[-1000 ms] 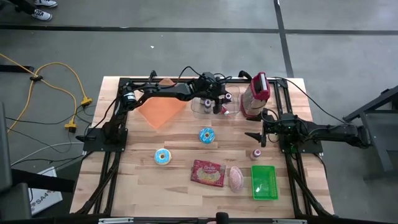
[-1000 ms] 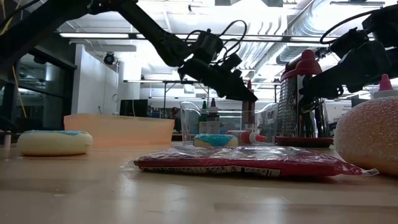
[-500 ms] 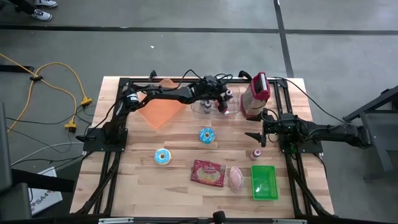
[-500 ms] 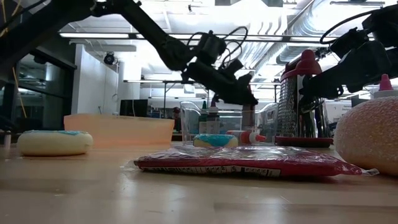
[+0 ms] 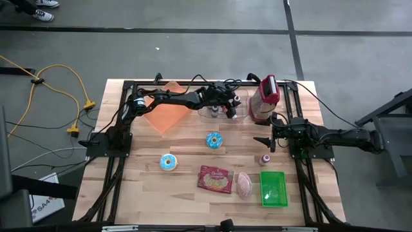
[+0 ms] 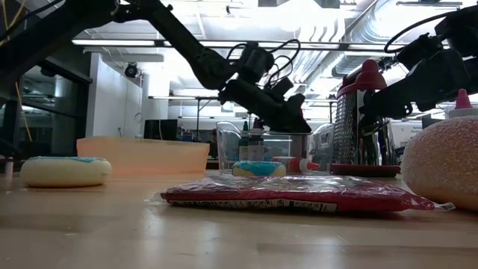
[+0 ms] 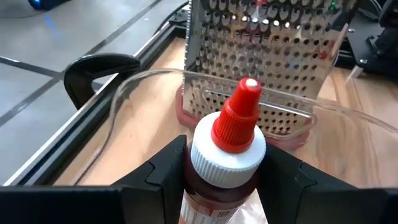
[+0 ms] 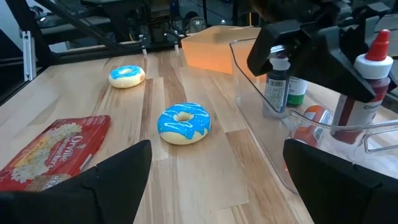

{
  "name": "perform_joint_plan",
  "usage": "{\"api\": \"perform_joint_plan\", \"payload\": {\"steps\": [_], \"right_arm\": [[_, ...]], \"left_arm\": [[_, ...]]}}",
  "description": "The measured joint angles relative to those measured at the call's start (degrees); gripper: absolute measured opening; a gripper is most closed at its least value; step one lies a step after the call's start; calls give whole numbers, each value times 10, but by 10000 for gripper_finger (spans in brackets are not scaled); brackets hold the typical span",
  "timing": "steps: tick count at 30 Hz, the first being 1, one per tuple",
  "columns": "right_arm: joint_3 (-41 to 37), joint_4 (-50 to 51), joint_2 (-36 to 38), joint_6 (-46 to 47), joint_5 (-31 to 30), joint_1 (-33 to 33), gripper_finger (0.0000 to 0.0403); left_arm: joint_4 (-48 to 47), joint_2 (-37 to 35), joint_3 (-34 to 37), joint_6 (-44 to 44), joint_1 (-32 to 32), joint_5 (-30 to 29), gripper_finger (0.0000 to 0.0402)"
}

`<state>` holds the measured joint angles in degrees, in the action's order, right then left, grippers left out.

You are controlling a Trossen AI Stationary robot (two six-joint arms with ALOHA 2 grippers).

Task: Pick & Place Food Item
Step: Put the red food coloring bottle into the transparent bin, then put the left red food coloring bottle into the transparent bin

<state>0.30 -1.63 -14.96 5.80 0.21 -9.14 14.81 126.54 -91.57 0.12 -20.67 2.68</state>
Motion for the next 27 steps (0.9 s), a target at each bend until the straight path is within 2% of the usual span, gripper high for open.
{"api": "perform_joint_plan", "payload": {"steps": [8, 23, 27], "right_arm": [[0, 0, 0, 0, 0, 0, 353], [0, 1, 0, 0, 0, 0, 353], [0, 1, 0, 0, 0, 0, 353]], "left_arm": [[-8, 0, 0, 4, -1, 2, 187], [4, 0, 0, -21, 0, 3, 191], [10, -11, -4, -29, -4, 26, 191]]}}
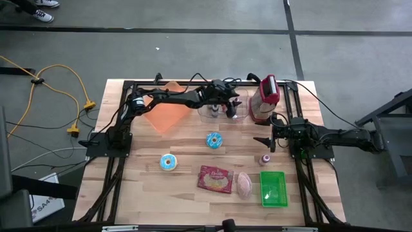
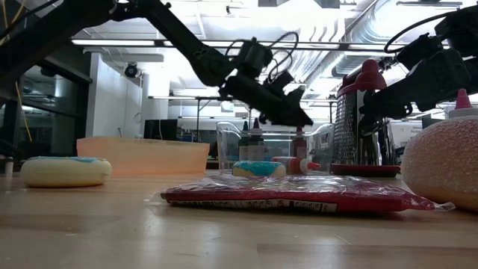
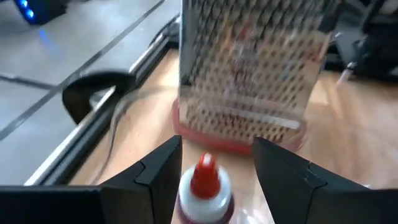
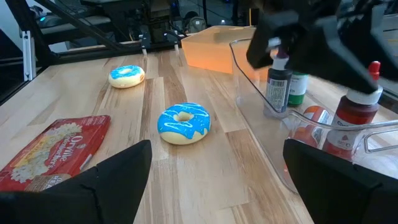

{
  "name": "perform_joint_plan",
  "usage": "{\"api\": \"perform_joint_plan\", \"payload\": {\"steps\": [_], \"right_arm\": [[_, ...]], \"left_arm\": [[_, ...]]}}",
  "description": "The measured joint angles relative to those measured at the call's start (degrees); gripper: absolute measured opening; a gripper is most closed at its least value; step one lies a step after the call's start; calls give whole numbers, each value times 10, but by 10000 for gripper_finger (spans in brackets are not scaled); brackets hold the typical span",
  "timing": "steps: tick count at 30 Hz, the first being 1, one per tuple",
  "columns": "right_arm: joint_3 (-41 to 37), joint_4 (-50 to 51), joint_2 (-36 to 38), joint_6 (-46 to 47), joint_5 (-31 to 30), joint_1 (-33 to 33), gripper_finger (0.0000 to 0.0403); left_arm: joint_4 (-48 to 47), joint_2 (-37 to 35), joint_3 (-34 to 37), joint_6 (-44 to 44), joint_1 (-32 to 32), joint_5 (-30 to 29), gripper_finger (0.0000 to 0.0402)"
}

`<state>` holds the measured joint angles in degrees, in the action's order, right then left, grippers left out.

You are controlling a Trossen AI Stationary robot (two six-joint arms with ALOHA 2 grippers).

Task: Pick & Place Food Item
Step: Put the left red food coloring bottle into the transparent bin

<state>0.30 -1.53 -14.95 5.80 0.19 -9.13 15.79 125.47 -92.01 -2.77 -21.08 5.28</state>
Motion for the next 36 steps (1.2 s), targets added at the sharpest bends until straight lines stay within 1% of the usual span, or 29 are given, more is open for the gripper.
{"api": "perform_joint_plan", "payload": {"steps": [7, 13, 17, 22, 26, 28, 30, 33, 36], "right_arm": [[0, 0, 0, 0, 0, 0, 353], [0, 0, 0, 0, 0, 0, 353], [0, 0, 0, 0, 0, 0, 353], [0, -1, 0, 0, 0, 0, 353], [0, -1, 0, 0, 0, 0, 353], [0, -1, 0, 0, 0, 0, 353], [0, -1, 0, 0, 0, 0, 353], [0, -1, 0, 0, 0, 0, 353], [0, -1, 0, 0, 0, 0, 353]], "left_arm": [[-11, -36, -2, -29, -1, 19, 191], [-31, -50, -2, -64, 12, 90, 191], [-82, -66, -2, -102, 24, 135, 191], [-177, -94, -2, -135, 37, 145, 191], [-222, -118, 10, -155, 47, 157, 185], [-224, -134, 27, -162, 53, 185, 178], [-219, -157, 55, -160, 57, 196, 171], [-203, -203, 116, -158, 61, 187, 162], [-159, -252, 193, -136, 61, 183, 159]]}}
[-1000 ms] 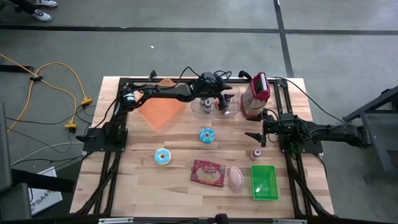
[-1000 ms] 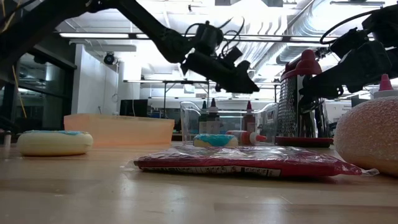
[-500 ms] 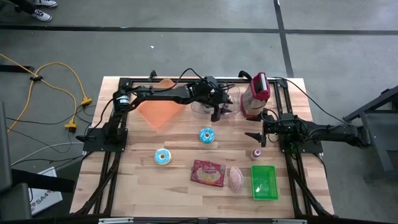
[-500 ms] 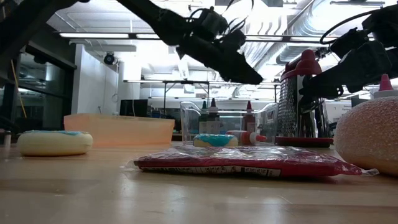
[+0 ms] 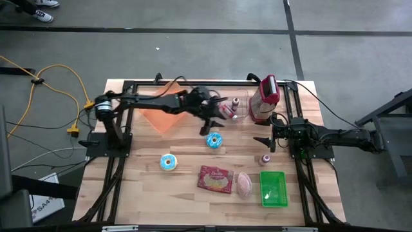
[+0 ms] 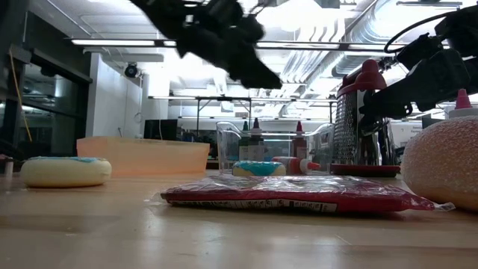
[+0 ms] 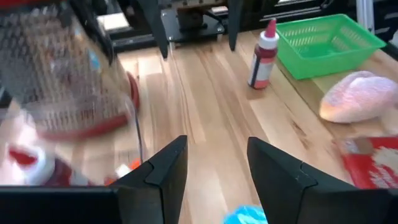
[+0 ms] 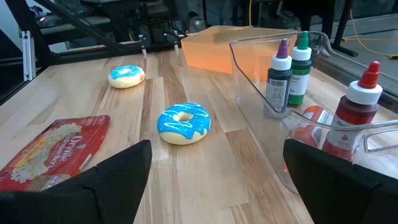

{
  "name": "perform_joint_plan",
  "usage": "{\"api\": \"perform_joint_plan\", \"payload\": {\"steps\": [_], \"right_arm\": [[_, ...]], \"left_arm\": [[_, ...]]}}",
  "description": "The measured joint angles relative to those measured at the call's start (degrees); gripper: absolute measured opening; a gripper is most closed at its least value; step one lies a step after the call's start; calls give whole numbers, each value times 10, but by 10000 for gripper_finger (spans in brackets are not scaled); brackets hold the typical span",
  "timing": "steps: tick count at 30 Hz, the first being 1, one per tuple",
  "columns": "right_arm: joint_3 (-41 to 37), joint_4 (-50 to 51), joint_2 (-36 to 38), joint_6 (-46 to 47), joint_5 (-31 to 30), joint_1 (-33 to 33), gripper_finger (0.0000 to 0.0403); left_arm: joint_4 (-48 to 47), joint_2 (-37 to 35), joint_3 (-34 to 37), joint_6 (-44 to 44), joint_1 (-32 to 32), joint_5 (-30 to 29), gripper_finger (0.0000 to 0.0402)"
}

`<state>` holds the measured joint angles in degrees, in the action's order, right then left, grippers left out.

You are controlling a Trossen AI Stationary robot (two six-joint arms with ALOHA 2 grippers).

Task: Pick & Place Food Item
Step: Put the left red food coloring bottle into the transparent bin

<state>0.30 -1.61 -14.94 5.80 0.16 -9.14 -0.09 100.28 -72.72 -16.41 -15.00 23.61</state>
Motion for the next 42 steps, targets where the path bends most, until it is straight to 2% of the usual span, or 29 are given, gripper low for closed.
{"api": "perform_joint_plan", "payload": {"steps": [10, 25, 32, 42], "right_arm": [[0, 0, 0, 0, 0, 0, 353], [0, -1, 0, 0, 0, 0, 353], [0, -2, 0, 0, 0, 0, 353], [0, -2, 0, 0, 0, 0, 353]], "left_arm": [[146, -165, 241, 60, 31, -47, 158], [298, -286, 447, 129, 24, -73, 158], [302, -301, 471, 152, 45, -72, 158], [306, -301, 471, 147, 132, -68, 158]]}}
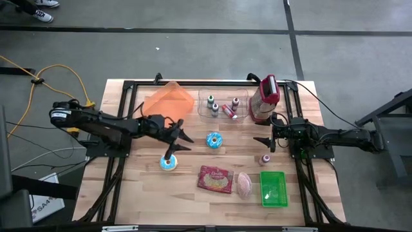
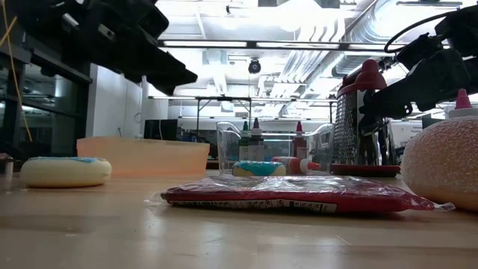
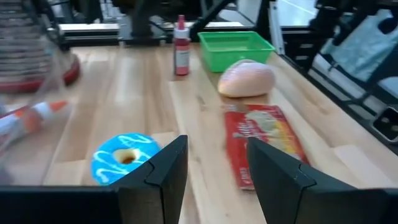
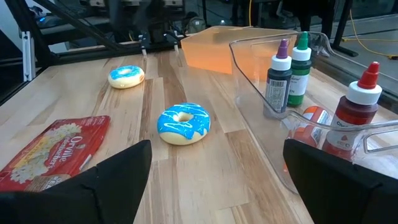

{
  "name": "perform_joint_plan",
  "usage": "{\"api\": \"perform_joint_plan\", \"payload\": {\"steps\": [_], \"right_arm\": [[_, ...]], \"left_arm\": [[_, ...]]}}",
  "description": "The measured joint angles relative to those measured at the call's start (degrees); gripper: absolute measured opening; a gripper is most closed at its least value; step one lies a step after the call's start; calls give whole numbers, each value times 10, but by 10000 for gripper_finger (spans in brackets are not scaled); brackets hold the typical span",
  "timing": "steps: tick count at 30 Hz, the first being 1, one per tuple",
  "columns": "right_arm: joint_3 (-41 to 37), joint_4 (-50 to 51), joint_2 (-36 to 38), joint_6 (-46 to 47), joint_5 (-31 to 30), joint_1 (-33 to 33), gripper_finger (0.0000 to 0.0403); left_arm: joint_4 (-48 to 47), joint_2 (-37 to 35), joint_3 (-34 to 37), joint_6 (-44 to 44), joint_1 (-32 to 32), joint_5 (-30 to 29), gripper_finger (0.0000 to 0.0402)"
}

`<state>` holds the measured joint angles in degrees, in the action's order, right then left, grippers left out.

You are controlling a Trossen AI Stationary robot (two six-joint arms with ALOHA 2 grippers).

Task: Pick & Place Food Item
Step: Put the left red food coloring bottle into the transparent bin

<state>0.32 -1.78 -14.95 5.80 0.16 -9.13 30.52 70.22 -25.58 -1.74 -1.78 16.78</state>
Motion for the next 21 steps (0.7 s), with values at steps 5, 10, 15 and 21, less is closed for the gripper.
{"api": "perform_joint_plan", "payload": {"steps": [5, 10, 15, 21], "right_arm": [[0, 0, 0, 0, 0, 0, 353], [0, 0, 0, 0, 0, 0, 353], [0, 0, 0, 0, 0, 0, 353], [0, 0, 0, 0, 0, 0, 353]], "left_arm": [[0, 0, 0, 1, 14, 0, 158], [0, 0, 0, 1, 16, 0, 158], [0, 0, 0, 2, 16, 0, 158], [0, 0, 0, 3, 16, -1, 158]]}}
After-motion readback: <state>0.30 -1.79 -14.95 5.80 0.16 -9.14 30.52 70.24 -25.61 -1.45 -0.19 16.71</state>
